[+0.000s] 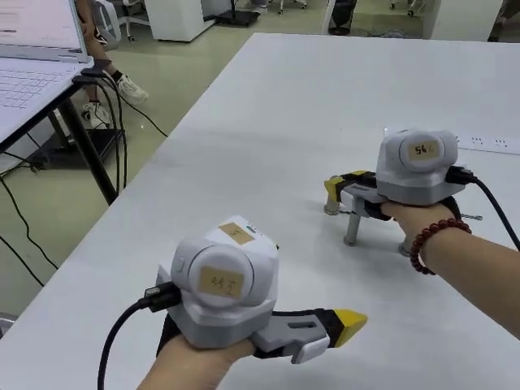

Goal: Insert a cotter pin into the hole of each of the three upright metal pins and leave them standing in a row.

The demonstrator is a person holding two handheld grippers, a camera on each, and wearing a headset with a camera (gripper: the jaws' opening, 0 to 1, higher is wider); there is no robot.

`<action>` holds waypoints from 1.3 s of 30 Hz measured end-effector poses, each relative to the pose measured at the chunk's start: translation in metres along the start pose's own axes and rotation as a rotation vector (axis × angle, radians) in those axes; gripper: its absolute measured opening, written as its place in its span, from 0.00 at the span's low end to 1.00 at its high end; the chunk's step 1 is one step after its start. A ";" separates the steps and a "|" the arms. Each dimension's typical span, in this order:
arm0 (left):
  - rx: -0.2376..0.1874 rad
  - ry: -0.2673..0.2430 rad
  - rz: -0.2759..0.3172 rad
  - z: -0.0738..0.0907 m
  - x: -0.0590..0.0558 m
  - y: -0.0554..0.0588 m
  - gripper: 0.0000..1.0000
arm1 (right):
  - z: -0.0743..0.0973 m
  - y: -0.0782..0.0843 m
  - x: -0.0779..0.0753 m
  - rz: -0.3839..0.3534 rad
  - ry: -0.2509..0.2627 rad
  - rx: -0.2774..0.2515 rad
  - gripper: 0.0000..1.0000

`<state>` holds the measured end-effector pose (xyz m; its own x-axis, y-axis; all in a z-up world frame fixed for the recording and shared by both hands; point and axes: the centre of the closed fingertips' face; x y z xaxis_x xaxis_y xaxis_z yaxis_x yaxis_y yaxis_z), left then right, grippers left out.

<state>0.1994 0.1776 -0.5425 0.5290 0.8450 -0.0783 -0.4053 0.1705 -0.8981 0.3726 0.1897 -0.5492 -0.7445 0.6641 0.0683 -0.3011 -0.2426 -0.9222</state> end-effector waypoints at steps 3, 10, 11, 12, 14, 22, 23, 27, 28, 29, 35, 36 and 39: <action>0.002 0.002 -0.002 0.000 0.000 0.000 0.76 | 0.001 0.000 0.002 0.005 -0.003 0.004 0.09; 0.004 0.002 -0.001 0.000 0.000 0.001 0.75 | -0.001 0.002 0.005 0.017 -0.019 0.019 0.12; 0.004 0.001 0.001 0.000 0.000 0.001 0.75 | -0.001 0.002 0.005 0.019 -0.018 0.021 0.12; 0.003 0.000 0.005 0.000 0.000 0.001 0.75 | -0.003 0.001 0.004 0.021 -0.021 0.025 0.11; 0.003 -0.002 0.008 0.000 0.001 0.001 0.74 | -0.006 0.002 0.001 0.019 -0.025 0.035 0.12; 0.004 -0.008 0.009 0.000 0.003 0.001 0.73 | -0.006 0.004 0.001 0.045 -0.033 0.065 0.09; 0.004 -0.009 0.009 0.000 0.003 0.001 0.73 | -0.006 0.004 0.002 0.045 -0.032 0.066 0.09; 0.003 -0.008 0.010 0.001 0.004 0.001 0.72 | -0.007 0.005 0.001 0.043 -0.029 0.073 0.08; 0.004 -0.009 0.009 0.001 0.004 0.001 0.72 | -0.007 0.005 0.002 0.048 -0.027 0.075 0.08; 0.004 -0.008 0.009 0.001 0.003 0.001 0.72 | -0.006 0.005 0.002 0.052 -0.023 0.077 0.08; 0.004 -0.005 0.008 0.001 0.003 0.001 0.72 | -0.002 0.004 0.003 0.033 -0.015 0.085 0.07; 0.003 -0.004 0.007 0.001 0.003 0.000 0.72 | -0.001 0.004 0.003 0.027 -0.012 0.086 0.07; 0.002 -0.004 0.008 0.000 0.003 0.000 0.72 | 0.001 0.003 0.003 0.040 -0.011 0.090 0.07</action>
<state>0.2004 0.1800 -0.5427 0.5227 0.8485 -0.0834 -0.4108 0.1649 -0.8967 0.3683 0.1902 -0.5515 -0.7630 0.6454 0.0369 -0.3235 -0.3317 -0.8862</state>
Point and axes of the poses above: the centre of the closed fingertips' face, and the gripper's own axes: z roughly backward along the fingers, x roughly to its left, y roughly out of its underside, and after that the axes turned 2 degrees about -x, right-handed
